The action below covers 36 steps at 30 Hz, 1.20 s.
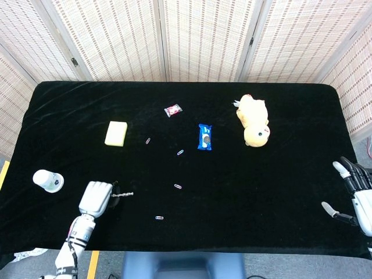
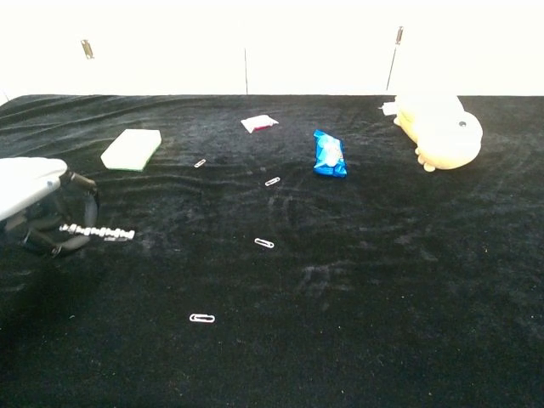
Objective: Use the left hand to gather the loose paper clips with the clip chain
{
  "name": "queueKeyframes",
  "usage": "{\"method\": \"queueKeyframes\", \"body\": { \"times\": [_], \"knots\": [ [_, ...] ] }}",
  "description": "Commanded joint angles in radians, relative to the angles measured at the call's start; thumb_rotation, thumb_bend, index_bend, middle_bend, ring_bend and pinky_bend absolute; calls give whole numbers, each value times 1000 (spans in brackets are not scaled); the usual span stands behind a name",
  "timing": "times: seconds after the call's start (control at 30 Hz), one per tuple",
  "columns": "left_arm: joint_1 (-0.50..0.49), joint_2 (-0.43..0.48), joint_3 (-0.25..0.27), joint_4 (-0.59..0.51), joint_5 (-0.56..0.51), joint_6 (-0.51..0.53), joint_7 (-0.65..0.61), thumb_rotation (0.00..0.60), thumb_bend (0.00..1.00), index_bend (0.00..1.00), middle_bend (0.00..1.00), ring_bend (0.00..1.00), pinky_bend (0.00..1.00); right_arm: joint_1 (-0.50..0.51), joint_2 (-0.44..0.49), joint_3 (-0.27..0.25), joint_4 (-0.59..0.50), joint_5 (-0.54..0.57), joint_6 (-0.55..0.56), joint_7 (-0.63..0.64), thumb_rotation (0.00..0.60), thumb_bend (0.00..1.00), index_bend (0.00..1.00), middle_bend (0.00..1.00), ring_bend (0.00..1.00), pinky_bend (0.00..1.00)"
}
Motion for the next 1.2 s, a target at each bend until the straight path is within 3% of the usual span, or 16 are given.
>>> {"method": "queueKeyframes", "body": {
  "times": [0.03,0.47,0.77,1.2],
  "knots": [
    [20,3,24,-25,22,9,25,600,639,809,1000,1000,1000,-1,1,-3,0,-3,4,0,600,235,0,0,35,0],
    [75,-15,81,-58,109,21,89,600,643,809,1000,1000,1000,6,5,-13,0,-14,2,8,600,235,0,0,35,0],
    [78,-68,76,-26,143,-30,66,600,643,809,1000,1000,1000,-21,16,-30,33,-59,87,104,600,235,0,0,35,0],
    [39,-126,28,12,143,-121,69,600,646,809,1000,1000,1000,-40,18,-36,55,-50,114,142,600,234,0,0,35,0]
  ]
}}
